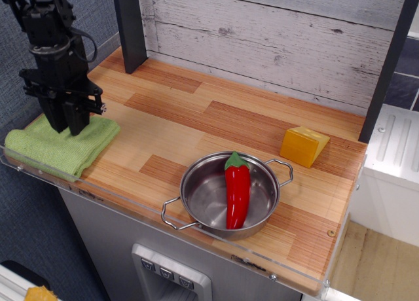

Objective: Place the green towel on the front left corner of the table

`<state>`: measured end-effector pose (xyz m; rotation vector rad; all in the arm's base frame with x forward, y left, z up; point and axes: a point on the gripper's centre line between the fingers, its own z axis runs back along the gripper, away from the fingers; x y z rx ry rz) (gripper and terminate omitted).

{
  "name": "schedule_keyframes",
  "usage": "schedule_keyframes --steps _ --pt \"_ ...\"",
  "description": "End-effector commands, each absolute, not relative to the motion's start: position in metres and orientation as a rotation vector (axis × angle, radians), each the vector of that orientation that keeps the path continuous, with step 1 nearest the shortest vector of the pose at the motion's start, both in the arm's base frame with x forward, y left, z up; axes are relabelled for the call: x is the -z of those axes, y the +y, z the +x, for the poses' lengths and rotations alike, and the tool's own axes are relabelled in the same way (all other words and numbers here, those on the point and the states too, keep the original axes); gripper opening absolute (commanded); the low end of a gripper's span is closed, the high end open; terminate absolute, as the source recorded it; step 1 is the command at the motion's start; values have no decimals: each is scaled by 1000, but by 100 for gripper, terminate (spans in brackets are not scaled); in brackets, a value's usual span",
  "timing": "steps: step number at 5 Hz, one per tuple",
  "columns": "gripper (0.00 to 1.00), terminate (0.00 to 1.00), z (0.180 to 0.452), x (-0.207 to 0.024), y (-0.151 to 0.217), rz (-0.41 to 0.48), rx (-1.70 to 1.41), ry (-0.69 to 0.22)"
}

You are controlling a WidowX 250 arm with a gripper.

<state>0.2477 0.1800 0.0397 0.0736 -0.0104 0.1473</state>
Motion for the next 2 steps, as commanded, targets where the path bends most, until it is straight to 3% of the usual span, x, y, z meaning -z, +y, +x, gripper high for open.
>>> schedule_keyframes --steps 1,2 --pt "100 0 262 -84 178 135 -138 -114" --pt "100 0 269 -99 166 140 -127 -137"
